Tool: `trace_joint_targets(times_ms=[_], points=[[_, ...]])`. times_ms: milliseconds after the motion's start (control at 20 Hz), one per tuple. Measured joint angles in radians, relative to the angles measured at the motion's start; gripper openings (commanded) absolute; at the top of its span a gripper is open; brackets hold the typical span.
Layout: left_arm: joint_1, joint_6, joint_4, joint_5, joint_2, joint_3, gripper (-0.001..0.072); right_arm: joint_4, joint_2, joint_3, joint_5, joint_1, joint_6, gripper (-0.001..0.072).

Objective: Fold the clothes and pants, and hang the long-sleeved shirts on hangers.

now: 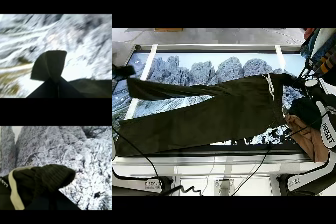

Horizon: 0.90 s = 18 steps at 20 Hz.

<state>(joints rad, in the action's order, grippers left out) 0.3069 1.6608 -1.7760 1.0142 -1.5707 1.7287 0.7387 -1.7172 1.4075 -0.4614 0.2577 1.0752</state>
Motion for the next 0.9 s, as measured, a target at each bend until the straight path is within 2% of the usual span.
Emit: trace_joint_targets(times_ms=[250,350,550,600,650,700,900], points=[[0.018,0.045,-0.107,0.168,0.004,-0.138,0.0016,0.091,0.000,0.000,-0.018,-0.002,0.011,0.0031],[0.016,0.054,-0.123,0.194,0.004,-0.225,0.0017,0.161,0.000,0.000,-0.057,-0.001,0.023,0.0031],[0.014,0.060,-0.137,0.209,0.004,-0.355,0.0017,0.336,0.000,0.000,-0.134,-0.001,0.111,0.0031],[0.014,0.061,-0.138,0.211,0.004,-0.373,0.0040,0.377,0.000,0.000,-0.152,-0.001,0.132,0.0031],[0.014,0.061,-0.141,0.211,0.004,-0.385,0.0283,0.410,0.000,0.000,-0.169,-0.001,0.150,0.0031],[0.015,0.061,-0.142,0.213,0.004,-0.395,0.0720,0.433,0.000,0.000,-0.177,-0.001,0.161,0.0032],[0.015,0.062,-0.133,0.221,0.005,-0.385,0.0708,0.483,0.000,0.000,-0.199,-0.001,0.187,0.0032]])
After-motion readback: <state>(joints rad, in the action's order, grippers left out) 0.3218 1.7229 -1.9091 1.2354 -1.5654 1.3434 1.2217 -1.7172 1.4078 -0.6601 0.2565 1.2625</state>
